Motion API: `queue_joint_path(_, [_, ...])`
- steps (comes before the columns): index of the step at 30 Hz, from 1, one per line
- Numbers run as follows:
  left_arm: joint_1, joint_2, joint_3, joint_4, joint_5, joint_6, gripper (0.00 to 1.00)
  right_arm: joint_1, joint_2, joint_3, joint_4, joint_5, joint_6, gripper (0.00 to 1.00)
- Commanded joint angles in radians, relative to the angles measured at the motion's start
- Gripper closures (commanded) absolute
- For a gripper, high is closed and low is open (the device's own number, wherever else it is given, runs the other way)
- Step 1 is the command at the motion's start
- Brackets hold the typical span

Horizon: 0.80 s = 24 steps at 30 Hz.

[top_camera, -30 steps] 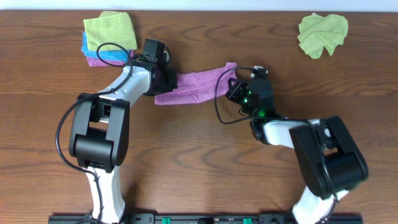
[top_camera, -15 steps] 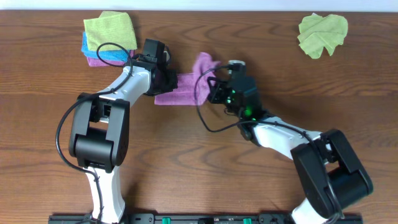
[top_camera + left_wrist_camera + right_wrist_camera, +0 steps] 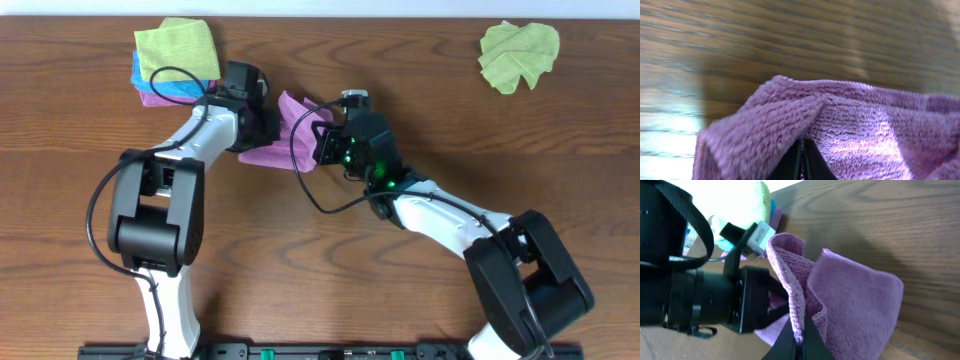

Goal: Fold the cloth

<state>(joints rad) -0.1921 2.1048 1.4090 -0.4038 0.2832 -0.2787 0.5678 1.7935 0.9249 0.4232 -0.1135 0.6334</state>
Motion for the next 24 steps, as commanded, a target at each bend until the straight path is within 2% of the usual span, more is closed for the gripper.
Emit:
queue_joint_path(1, [0.034, -0.059, 0.008, -0.011, -0.028, 0.034, 0.94, 0.024, -0.008, 0.016, -0.002, 0.032, -0.022, 0.99])
queue_joint_path(13, [0.083, -0.159, 0.008, -0.05, -0.048, 0.074, 0.94, 0.029, -0.008, 0.045, -0.016, 0.05, -0.034, 0.99])
queue_joint_path(24, [0.139, -0.196, 0.008, -0.072, -0.059, 0.074, 0.94, 0.066, 0.094, 0.216, -0.156, 0.045, -0.074, 0.99])
